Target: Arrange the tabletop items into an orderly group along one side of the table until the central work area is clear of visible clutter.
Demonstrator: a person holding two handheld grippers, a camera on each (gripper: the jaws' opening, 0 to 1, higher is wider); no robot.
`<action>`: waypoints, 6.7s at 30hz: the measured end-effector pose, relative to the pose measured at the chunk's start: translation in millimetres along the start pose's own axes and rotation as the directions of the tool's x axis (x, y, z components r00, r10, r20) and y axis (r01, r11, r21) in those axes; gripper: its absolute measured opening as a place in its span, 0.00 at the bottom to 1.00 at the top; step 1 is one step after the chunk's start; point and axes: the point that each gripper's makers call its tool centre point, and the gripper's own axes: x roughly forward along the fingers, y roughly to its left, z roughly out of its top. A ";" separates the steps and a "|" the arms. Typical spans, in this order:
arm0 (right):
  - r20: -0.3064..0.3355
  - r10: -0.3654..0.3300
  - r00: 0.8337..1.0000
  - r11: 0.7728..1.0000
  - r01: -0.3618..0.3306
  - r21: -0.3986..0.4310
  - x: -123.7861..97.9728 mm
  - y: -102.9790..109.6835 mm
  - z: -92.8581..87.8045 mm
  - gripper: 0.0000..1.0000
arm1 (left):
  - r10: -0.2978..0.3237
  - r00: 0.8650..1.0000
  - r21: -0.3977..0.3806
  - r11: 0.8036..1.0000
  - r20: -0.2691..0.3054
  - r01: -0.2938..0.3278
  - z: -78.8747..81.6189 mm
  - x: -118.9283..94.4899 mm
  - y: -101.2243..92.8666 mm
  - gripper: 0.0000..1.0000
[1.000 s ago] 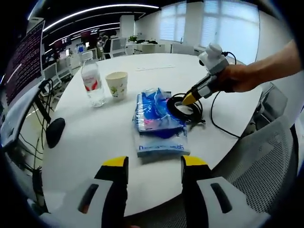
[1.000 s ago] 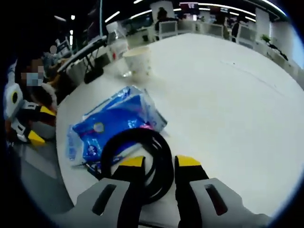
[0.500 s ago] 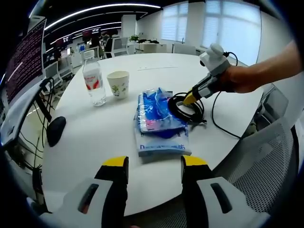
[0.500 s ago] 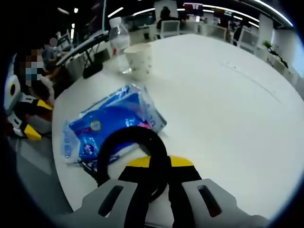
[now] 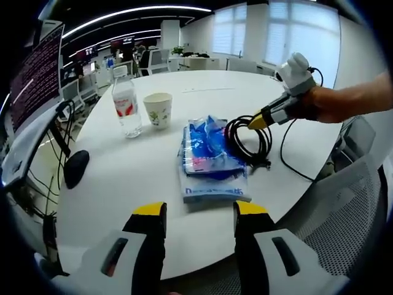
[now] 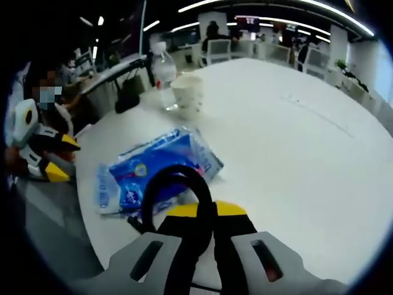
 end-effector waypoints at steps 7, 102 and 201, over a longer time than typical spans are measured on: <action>0.023 0.003 1.000 1.000 -0.002 -0.013 -15.3 7.3 2.3 0.04 | 0.001 1.000 0.005 1.000 0.002 -0.001 0.3 -0.5 -0.4 0.43; -0.151 -0.073 0.986 0.996 0.065 -0.054 -22.3 -73.3 -25.5 0.08 | 0.060 0.998 -0.043 0.997 -0.004 -0.060 -2.1 -3.0 13.7 0.43; -0.069 0.081 0.994 0.976 -0.065 0.209 0.4 83.5 -6.0 0.14 | 0.014 0.996 -0.166 0.986 0.087 0.001 7.7 -6.5 17.3 0.43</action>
